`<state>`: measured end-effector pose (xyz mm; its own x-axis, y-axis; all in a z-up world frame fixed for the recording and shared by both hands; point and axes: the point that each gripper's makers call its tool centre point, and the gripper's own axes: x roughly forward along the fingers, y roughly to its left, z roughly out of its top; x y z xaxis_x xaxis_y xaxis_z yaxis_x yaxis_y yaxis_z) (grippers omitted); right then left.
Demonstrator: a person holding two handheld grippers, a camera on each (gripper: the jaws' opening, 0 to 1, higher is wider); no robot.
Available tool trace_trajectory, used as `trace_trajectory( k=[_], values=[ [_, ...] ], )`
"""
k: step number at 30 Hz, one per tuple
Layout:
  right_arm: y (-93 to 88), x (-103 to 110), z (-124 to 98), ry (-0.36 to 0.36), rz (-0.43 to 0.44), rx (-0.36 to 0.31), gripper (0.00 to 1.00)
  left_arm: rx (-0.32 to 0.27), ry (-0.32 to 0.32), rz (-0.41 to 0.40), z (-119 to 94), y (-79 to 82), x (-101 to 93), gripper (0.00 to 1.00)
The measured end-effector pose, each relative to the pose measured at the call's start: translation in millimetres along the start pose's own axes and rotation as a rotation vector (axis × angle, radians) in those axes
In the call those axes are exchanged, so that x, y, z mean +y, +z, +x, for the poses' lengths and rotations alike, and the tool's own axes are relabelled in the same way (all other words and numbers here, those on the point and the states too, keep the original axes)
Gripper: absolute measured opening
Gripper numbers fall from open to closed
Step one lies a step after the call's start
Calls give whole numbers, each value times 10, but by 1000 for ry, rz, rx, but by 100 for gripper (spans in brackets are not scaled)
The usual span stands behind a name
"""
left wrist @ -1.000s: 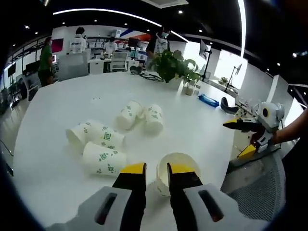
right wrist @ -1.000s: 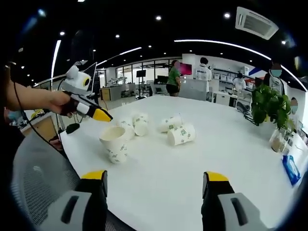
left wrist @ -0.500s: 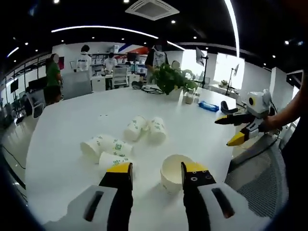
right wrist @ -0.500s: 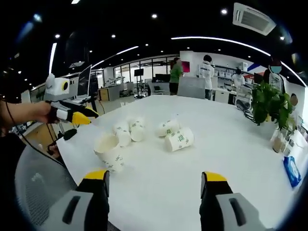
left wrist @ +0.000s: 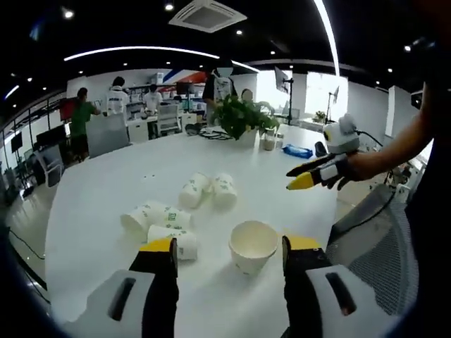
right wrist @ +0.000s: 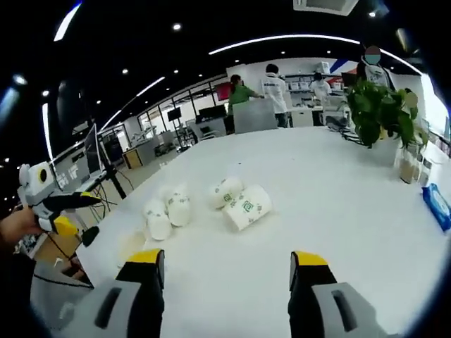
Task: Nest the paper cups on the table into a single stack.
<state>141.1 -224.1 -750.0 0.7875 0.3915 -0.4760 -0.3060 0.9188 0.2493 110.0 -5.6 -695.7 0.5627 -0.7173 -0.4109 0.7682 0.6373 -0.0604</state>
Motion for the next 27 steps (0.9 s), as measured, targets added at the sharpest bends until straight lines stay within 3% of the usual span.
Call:
trace_trajectory(
  k=[4,12,27],
  values=[
    [50,-173,168,-35,71,9,72,-24,13,-30,-26,14,25,64],
    [84,-236,465,-52,148,51,70,-17,16,-39,-5,15,31,72],
    [221,-157,894,-56,170,89,64,-29,13,-83,15,10,57,84]
  ],
)
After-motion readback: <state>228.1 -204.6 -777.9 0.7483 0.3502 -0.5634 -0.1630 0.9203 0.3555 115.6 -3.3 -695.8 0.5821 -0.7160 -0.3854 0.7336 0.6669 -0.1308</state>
